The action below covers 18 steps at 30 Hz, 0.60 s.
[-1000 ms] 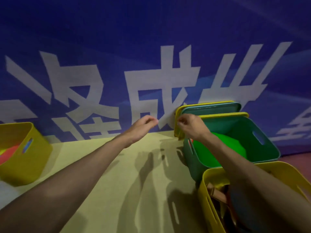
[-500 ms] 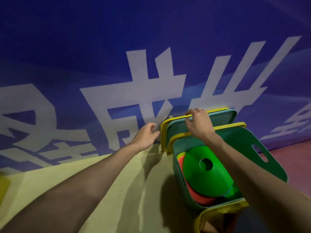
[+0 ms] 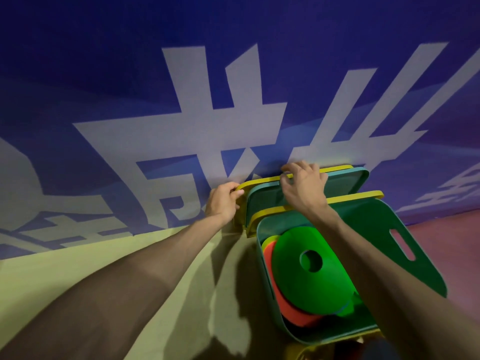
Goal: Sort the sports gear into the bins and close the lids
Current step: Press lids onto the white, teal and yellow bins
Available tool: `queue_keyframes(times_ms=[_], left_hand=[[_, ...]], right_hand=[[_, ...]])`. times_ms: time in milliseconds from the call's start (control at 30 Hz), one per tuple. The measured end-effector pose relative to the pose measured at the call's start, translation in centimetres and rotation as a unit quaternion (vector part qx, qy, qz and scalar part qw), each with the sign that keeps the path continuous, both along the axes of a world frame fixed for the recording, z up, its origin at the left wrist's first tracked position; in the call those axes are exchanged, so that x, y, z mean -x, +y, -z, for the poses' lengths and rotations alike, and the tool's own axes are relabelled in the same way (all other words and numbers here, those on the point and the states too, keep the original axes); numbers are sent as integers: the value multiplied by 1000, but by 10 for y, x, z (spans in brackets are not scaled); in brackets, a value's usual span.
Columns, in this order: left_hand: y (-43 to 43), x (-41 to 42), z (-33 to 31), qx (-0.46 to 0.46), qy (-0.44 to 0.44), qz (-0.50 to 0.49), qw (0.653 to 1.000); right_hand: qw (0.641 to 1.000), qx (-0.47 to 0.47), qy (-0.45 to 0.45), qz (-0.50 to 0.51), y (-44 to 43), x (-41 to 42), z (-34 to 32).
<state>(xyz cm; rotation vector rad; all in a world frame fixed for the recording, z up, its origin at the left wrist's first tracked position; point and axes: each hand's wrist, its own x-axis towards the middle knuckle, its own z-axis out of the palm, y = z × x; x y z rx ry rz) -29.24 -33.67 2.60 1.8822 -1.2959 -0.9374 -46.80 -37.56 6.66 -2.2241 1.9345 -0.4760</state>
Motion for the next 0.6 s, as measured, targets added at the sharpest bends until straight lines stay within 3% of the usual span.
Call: queue_keyframes(times_ms=[300, 600], left_hand=[[31, -79, -35, 40, -24, -85, 995], [121, -181, -101, 70, -191, -222, 954]], right_hand=[[999, -10, -1, -46, 16, -28, -27], [991, -8, -28, -133, 60, -109, -59]])
